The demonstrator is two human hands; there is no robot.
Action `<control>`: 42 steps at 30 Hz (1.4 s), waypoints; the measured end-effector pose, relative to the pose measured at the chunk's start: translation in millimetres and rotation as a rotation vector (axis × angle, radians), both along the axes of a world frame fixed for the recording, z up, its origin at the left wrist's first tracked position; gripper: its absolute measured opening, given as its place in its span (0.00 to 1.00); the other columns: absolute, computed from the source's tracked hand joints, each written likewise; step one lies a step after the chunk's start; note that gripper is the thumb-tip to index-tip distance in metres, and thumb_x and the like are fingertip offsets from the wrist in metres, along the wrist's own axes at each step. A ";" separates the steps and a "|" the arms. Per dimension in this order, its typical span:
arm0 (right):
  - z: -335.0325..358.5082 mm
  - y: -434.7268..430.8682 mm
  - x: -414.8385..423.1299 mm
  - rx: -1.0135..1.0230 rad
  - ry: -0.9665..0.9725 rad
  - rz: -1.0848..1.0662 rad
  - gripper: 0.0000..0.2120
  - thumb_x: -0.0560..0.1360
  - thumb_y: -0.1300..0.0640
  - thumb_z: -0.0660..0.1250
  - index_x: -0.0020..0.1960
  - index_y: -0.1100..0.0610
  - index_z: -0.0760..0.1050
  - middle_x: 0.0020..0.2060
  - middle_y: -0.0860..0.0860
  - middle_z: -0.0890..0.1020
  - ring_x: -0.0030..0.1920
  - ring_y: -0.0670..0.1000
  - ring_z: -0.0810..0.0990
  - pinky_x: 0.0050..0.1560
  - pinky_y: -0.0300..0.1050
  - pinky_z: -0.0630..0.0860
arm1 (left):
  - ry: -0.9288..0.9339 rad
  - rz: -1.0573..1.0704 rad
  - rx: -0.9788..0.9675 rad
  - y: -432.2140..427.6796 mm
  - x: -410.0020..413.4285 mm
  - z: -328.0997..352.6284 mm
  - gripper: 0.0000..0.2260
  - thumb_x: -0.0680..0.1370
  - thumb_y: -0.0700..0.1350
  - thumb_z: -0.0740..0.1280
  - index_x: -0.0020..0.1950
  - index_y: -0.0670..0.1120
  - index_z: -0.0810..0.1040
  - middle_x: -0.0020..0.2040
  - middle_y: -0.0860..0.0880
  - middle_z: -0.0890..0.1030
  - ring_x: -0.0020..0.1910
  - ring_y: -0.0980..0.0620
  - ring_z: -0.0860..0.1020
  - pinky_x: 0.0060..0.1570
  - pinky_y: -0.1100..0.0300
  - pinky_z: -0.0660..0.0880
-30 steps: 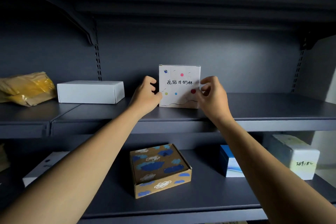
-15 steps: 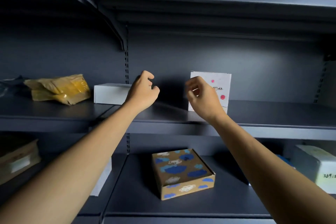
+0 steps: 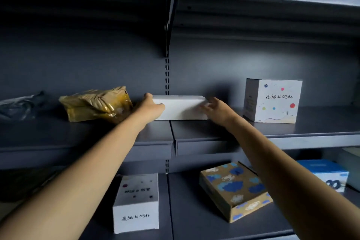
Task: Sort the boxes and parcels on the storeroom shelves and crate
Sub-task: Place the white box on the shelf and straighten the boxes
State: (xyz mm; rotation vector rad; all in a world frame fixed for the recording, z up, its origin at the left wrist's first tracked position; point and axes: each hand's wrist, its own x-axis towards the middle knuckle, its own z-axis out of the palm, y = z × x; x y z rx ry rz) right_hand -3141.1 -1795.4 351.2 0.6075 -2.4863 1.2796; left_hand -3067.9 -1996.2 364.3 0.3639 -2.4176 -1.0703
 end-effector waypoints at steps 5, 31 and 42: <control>3.7 5.0 7.4 -0.388 -0.129 0.051 0.17 0.77 0.44 0.66 0.50 0.60 0.76 0.45 0.54 0.78 0.47 0.54 0.78 0.49 0.54 0.77 | 0.080 -0.080 0.163 -0.3 -6.7 0.5 0.24 0.75 0.52 0.65 0.70 0.52 0.63 0.61 0.46 0.73 0.51 0.47 0.72 0.46 0.59 0.67; 0.7 30.3 21.9 -0.570 -0.351 0.246 0.28 0.76 0.37 0.62 0.63 0.59 0.70 0.58 0.57 0.75 0.55 0.56 0.79 0.37 0.47 0.81 | 0.177 -0.100 0.318 96.5 27.4 -4.0 0.31 0.77 0.65 0.59 0.74 0.48 0.66 0.69 0.49 0.69 0.67 0.46 0.70 0.64 0.46 0.73; -0.5 35.0 33.8 -0.485 -0.316 0.373 0.20 0.81 0.41 0.54 0.51 0.57 0.73 0.49 0.58 0.80 0.42 0.55 0.82 0.45 0.49 0.78 | 0.303 -0.295 0.697 60.7 35.5 2.3 0.13 0.75 0.53 0.71 0.56 0.49 0.77 0.53 0.48 0.82 0.58 0.49 0.79 0.56 0.47 0.79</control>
